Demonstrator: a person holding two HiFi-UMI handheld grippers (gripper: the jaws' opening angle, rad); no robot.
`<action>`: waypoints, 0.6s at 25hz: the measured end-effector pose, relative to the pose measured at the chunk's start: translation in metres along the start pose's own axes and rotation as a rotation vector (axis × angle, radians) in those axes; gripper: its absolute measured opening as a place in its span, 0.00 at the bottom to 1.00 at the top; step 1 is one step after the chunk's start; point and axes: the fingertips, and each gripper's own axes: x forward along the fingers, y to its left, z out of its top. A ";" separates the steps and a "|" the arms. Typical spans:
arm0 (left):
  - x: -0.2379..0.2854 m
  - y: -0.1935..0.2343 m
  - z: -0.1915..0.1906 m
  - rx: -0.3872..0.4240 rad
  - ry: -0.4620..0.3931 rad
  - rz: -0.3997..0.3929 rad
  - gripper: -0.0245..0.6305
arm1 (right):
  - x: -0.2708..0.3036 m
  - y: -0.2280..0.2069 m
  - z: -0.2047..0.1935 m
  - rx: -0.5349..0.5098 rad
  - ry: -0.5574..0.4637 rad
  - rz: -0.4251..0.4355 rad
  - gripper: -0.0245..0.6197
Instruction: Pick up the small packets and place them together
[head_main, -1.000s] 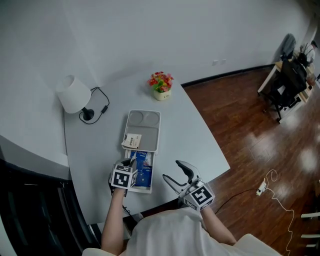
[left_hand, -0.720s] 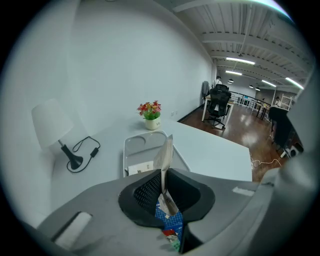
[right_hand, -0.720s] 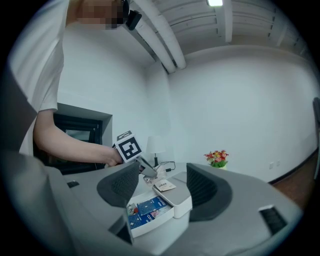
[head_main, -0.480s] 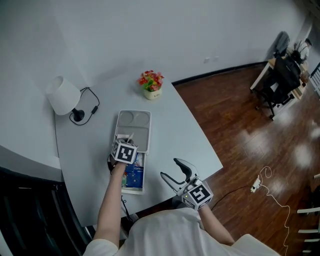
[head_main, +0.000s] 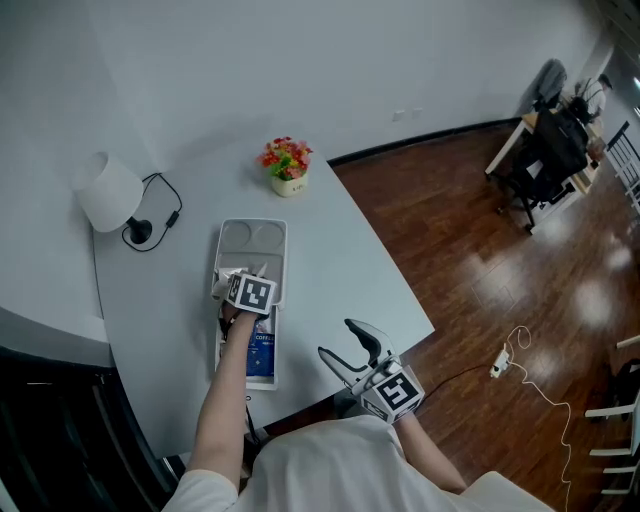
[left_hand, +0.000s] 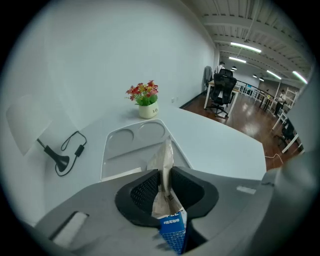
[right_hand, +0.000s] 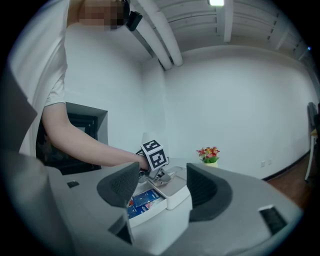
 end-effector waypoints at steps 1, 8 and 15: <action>0.003 -0.003 0.002 -0.007 -0.010 -0.018 0.19 | -0.001 0.000 -0.001 -0.001 0.003 -0.002 0.49; 0.014 -0.021 -0.006 -0.102 -0.029 -0.146 0.74 | -0.002 0.005 -0.002 -0.001 0.008 -0.003 0.49; -0.018 -0.032 0.013 -0.165 -0.277 -0.204 0.89 | 0.004 0.009 0.000 -0.009 -0.003 0.011 0.49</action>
